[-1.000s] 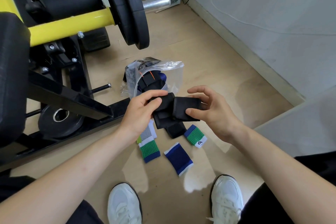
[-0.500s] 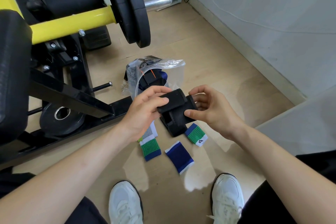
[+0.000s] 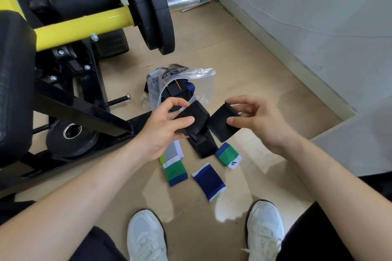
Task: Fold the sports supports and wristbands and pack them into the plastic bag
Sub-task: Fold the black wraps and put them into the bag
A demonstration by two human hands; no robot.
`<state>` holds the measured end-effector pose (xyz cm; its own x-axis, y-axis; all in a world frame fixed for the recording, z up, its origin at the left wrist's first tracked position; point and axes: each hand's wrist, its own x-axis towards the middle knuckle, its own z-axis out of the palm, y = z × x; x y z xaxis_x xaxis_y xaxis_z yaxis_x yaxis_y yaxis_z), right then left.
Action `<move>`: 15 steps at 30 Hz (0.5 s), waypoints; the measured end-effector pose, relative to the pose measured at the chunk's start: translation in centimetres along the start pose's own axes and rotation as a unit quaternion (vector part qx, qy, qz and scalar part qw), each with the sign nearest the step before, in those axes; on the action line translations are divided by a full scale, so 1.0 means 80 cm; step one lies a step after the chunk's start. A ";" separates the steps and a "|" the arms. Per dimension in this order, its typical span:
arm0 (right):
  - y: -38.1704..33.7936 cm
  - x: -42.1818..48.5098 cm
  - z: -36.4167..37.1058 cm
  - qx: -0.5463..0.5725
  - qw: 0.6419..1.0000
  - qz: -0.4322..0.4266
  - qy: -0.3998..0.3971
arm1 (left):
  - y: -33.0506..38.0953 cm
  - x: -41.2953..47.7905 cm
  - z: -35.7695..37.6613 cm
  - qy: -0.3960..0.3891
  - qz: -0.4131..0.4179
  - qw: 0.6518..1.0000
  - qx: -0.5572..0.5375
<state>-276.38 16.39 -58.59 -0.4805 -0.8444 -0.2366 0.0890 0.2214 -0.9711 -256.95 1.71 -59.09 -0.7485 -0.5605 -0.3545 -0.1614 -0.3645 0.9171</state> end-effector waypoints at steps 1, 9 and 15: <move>-0.003 0.001 -0.007 0.029 1.000 0.004 0.004 | -0.001 0.001 -0.002 0.019 0.011 1.000 0.010; 0.003 -0.003 0.022 0.151 0.987 0.007 -0.050 | -0.004 -0.003 0.017 0.068 0.081 0.993 0.047; 0.010 -0.004 0.024 0.124 0.992 -0.008 -0.033 | 0.005 -0.006 0.020 0.046 0.027 0.998 -0.029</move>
<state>-274.45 15.88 -59.39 -0.4266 -0.8787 -0.2142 0.2969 0.0876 -0.9509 -257.72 3.03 -58.30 -0.6929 -0.6451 -0.3221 -0.0834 -0.3720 0.9245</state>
